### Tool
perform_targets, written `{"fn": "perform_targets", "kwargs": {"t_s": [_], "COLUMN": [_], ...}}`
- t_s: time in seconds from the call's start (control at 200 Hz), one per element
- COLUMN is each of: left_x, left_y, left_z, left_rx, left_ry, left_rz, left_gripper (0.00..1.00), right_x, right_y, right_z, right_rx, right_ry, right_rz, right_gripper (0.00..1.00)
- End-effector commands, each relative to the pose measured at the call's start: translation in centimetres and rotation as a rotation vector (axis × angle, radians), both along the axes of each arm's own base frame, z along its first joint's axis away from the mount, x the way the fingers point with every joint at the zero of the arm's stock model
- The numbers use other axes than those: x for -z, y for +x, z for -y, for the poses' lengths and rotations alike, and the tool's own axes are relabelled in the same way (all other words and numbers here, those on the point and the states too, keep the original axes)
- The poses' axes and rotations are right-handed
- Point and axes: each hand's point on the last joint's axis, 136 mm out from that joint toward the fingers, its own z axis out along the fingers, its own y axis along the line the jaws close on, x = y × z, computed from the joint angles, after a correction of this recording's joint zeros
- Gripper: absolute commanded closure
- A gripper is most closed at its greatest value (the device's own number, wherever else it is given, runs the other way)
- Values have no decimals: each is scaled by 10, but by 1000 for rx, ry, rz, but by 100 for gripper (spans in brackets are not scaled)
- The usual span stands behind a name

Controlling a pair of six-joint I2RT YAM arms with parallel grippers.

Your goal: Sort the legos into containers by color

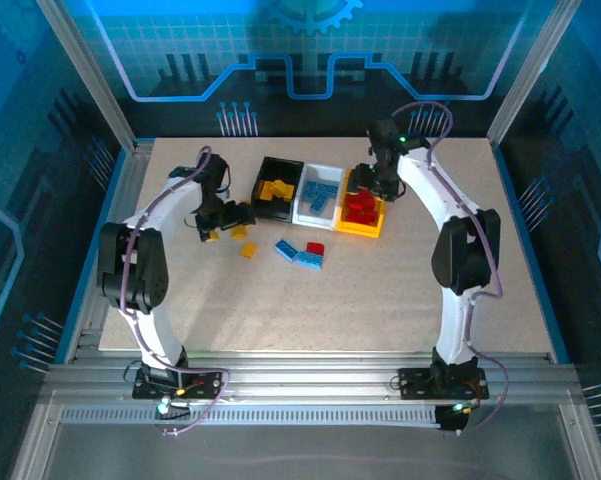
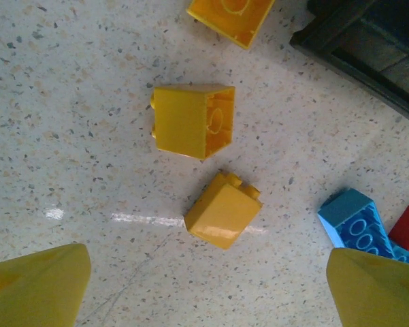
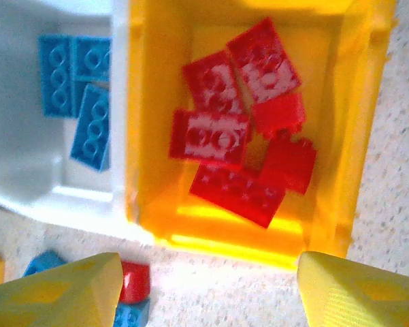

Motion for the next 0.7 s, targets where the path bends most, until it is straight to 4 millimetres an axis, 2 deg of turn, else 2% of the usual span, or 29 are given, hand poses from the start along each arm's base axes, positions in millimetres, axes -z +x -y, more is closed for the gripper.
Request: {"fn": "perform_targets", "kwargs": {"t_s": [0.0,0.12,0.33,0.525,0.695], "left_x": [20,34,57,60,65], "left_y": [-1,6,21,38,44], "left_z": [-7,-11,-10,-12,-13], "left_rx": [18,24,12,-3,-6], "left_ry": [50,81,73,83,80], "left_rz": [-56,-84,-97,-81,-83], "left_gripper": [11,16,18,22,28], "right_x": [-9,-10,-16,-13,-7], "right_y": [-24,-43,-64,-83,-91], "right_z": [-18,-25,-25,-28,-33], "right_rx": [-30,-67,-69,-69,-75], "right_ry": [37,38,52,58,57], "right_rz": [2,-8,-7,-18,-37], "right_gripper": [30,30,30,30,30]}}
